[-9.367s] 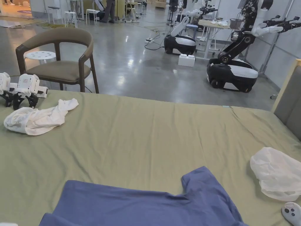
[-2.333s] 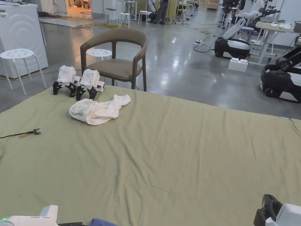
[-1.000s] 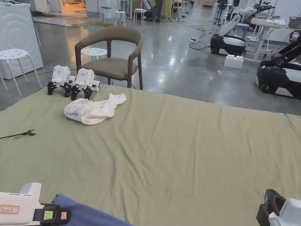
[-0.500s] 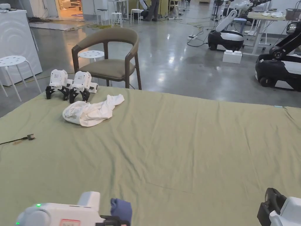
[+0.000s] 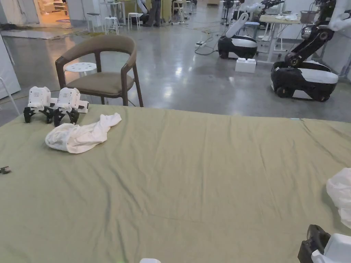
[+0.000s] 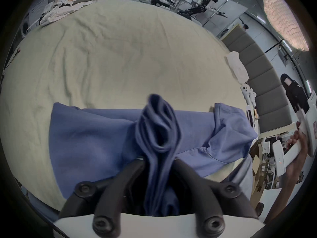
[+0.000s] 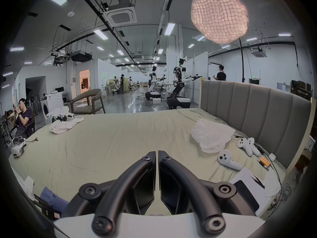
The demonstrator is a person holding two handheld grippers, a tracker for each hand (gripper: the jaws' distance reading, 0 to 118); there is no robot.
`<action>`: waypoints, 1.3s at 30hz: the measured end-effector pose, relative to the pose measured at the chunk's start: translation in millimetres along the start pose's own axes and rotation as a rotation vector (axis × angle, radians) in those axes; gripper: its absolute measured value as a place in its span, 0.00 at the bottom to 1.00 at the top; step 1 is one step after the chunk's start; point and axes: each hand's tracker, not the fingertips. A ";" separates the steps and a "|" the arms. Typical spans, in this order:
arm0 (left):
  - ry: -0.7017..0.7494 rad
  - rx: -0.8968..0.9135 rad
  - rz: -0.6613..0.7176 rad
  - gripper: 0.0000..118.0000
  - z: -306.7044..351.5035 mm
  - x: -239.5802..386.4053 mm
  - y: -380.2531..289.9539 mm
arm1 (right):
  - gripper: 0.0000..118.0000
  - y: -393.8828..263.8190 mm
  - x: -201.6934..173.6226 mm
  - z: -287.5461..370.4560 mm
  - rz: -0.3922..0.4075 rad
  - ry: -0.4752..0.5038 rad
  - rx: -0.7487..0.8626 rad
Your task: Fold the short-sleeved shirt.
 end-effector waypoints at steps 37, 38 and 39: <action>-0.264 0.067 -0.007 0.07 17.8 -2.0 -24.9 | 0.01 -9.2 1.7 4.8 0.002 -0.004 -0.033; -0.265 0.107 -0.001 0.09 29.0 -9.3 -22.1 | 0.01 -8.1 1.3 4.9 0.001 -0.002 -0.029; -0.269 0.144 0.006 0.14 40.5 -18.6 -19.2 | 0.01 -6.7 0.8 5.6 -0.002 0.000 -0.022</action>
